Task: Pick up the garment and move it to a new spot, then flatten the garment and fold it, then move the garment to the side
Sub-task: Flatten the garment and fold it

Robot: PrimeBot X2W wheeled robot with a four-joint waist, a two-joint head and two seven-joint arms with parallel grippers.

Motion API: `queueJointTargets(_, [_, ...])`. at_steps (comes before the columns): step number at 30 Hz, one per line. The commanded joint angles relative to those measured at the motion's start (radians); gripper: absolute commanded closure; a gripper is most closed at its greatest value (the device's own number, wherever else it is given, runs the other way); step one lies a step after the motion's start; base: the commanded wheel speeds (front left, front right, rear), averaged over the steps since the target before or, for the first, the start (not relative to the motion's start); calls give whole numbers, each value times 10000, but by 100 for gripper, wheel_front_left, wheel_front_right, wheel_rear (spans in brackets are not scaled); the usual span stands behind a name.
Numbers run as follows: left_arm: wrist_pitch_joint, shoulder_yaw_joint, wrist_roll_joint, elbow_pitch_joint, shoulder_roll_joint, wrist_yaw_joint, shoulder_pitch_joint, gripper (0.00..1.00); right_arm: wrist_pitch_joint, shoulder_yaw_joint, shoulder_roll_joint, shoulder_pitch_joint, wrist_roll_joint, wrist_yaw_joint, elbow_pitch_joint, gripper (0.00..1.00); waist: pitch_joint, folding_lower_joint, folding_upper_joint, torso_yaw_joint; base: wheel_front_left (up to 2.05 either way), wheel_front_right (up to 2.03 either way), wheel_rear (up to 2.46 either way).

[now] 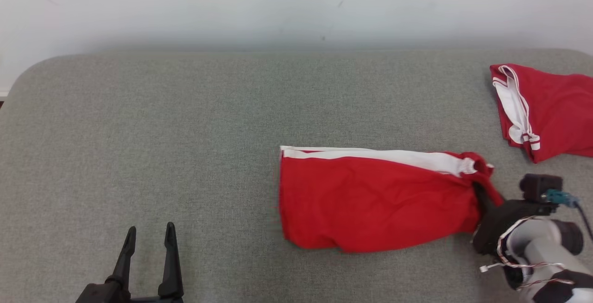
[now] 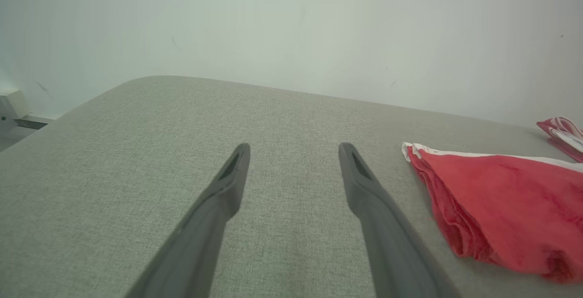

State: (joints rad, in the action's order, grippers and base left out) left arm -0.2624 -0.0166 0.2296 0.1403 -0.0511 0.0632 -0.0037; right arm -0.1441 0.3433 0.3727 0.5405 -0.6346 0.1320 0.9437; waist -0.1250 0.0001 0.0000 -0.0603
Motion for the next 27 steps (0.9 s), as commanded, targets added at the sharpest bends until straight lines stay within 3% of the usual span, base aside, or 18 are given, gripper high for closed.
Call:
queueJointTargets(1, [-31, 36, 41, 39, 17, 49, 25, 0, -5, 40, 245, 121, -185, -23, -8, 100, 69, -1, 0, 55, 0, 0, 0])
queueJointTargets(9, [-31, 29, 99, 154, 15, 146, 206, 0, 629, 502, 1002, 147, -839, -24, -368, 100, 192, -1, 0, 289, 0, 0, 0])
queueJointTargets(20, [-31, -122, 166, 274, 16, 154, 268, 0, 3618, 391, 874, 352, -4063, -22, -2760, 100, 428, -1, 0, 507, 0, 0, 0])
queueJointTargets(27, [-31, -302, 294, 331, 14, 121, 302, 0, 4896, 73, 143, 349, -5384, -22, -3967, 100, 513, -1, 0, 403, 0, 0, 0])
